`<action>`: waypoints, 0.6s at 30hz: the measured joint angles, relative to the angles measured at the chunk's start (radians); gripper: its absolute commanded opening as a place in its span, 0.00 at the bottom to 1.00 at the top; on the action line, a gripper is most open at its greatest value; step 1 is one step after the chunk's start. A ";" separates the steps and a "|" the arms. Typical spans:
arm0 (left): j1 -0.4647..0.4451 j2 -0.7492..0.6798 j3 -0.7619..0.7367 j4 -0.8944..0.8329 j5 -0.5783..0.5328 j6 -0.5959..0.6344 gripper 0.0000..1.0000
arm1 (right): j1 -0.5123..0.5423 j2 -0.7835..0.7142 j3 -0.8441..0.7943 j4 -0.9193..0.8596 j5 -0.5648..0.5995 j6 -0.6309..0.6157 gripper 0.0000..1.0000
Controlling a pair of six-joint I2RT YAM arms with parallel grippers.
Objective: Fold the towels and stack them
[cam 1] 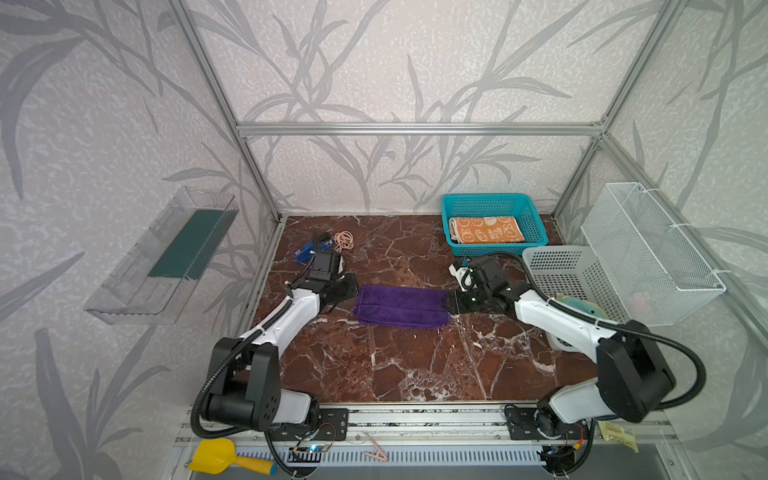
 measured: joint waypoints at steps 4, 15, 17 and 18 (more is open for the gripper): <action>-0.072 0.147 0.094 0.008 0.001 0.006 0.36 | 0.009 0.187 0.149 -0.031 -0.006 0.001 0.47; -0.094 0.283 0.126 -0.081 -0.053 0.025 0.43 | 0.082 0.288 0.199 -0.109 -0.080 0.008 0.52; -0.094 0.245 0.092 -0.094 -0.069 0.029 0.43 | 0.098 0.275 0.178 -0.116 -0.086 0.015 0.52; -0.094 0.218 0.069 -0.102 -0.074 0.029 0.43 | 0.107 0.261 0.159 -0.121 -0.089 0.022 0.52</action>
